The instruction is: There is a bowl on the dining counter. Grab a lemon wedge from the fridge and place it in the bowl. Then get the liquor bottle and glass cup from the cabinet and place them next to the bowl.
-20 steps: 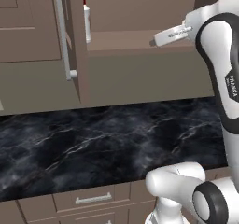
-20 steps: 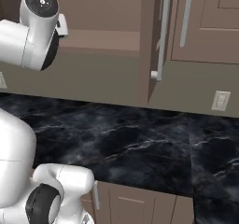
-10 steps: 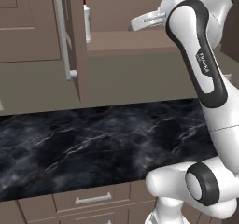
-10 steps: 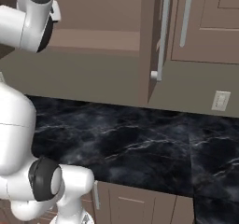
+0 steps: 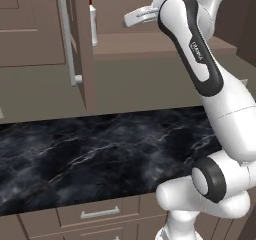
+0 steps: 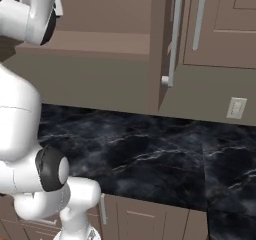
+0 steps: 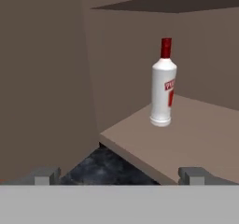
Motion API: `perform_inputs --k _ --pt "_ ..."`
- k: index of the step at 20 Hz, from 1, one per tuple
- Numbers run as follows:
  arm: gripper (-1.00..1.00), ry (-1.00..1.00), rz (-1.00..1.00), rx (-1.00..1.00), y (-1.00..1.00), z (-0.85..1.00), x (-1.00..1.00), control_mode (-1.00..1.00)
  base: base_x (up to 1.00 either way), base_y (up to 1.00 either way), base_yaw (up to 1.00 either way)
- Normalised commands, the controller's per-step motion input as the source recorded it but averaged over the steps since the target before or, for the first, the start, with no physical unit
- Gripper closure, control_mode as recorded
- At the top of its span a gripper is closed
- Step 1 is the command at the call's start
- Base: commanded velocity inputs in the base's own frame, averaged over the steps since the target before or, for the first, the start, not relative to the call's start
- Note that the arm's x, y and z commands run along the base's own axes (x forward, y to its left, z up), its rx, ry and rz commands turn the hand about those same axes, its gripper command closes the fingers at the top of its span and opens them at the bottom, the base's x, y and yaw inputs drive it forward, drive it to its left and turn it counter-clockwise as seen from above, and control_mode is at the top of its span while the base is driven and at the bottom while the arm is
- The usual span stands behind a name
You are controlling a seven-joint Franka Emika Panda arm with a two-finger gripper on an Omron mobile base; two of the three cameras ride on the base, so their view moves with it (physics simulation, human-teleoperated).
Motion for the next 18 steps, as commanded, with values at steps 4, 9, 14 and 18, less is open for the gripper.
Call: perform_inputs --k 4,9,14,18 --pt "-1.00 0.00 0.01 0.00 0.25 0.00 0.39 -1.00 0.00 0.00 0.00" --pt "-1.00 0.00 0.00 0.00 0.12 0.00 0.56 -1.00 0.00 0.00 0.00" --pt "-1.00 0.00 0.00 0.00 0.09 0.00 0.50 -1.00 0.00 0.00 0.00" --pt "-1.00 0.00 0.00 0.00 0.21 0.01 0.34 -1.00 0.00 0.00 0.00"
